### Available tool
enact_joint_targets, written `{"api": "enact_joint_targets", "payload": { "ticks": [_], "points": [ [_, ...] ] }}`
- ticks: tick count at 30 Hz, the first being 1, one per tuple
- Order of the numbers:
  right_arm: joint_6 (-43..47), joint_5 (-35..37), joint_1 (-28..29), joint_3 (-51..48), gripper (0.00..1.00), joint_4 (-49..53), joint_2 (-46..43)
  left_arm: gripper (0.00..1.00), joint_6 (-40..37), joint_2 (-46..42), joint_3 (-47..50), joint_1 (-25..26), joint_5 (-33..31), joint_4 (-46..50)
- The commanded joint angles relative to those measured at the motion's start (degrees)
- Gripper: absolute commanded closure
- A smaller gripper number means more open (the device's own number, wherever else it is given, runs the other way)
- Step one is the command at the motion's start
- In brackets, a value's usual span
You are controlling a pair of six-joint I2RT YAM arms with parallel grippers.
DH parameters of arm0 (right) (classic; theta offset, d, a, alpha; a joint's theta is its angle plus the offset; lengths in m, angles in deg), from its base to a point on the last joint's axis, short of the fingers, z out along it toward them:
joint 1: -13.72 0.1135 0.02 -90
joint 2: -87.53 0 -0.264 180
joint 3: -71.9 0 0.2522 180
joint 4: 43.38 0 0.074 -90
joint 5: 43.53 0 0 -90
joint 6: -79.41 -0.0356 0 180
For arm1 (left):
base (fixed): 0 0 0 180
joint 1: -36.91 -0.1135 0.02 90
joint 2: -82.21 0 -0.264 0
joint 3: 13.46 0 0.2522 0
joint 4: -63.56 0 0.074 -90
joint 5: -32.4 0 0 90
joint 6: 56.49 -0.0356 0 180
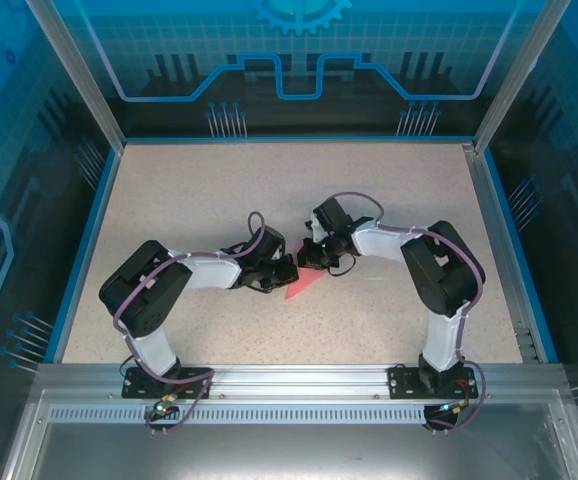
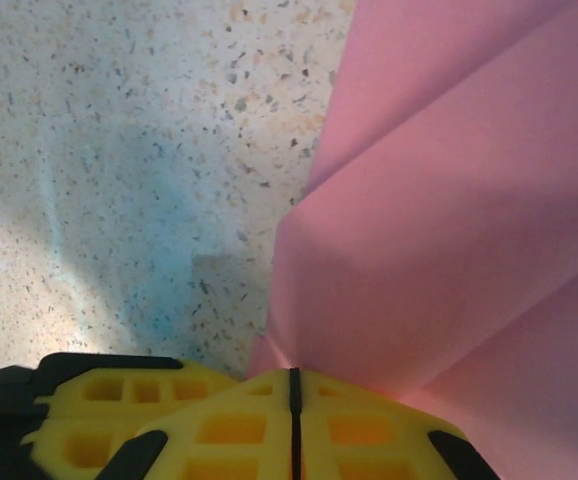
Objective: Fold a paper plane with a square sheet of paper (pick it up from the middle)
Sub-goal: Fourth fold the wing at the center of the table.
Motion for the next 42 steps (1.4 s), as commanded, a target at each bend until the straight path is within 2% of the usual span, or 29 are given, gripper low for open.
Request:
{"api": "enact_joint_targets", "payload": {
  "ticks": [1, 16, 23, 28, 32, 42],
  "points": [
    [1.8, -1.5, 0.0, -1.3, 0.92, -1.8, 2.2, 1.00, -1.3, 3.0, 1.1, -0.3, -0.9, 8.2],
    [11.3, 3.2, -5.8, -0.1, 0.92, -3.2, 3.0, 1.00, -2.8, 3.1, 0.7, -0.2, -1.2, 13.5],
    [10.9, 0.7, -3.4, -2.0, 0.91, -4.4, -1.7, 1.00, -2.9, 3.7, -0.1, -0.1, -1.2, 14.0],
    [10.4, -0.4, -1.8, -3.4, 0.91, -6.1, 0.1, 1.00, -2.8, 4.2, -0.6, -0.1, -1.0, 14.0],
    [10.6, -1.8, -3.7, -3.0, 0.91, -6.7, 2.0, 1.00, -2.8, 4.2, -0.7, -0.1, -1.1, 14.4],
    [10.4, 2.3, -11.3, 2.8, 0.92, -3.7, 4.8, 1.00, -3.7, 4.6, -0.8, 0.1, -1.2, 15.1]
  ]
}}
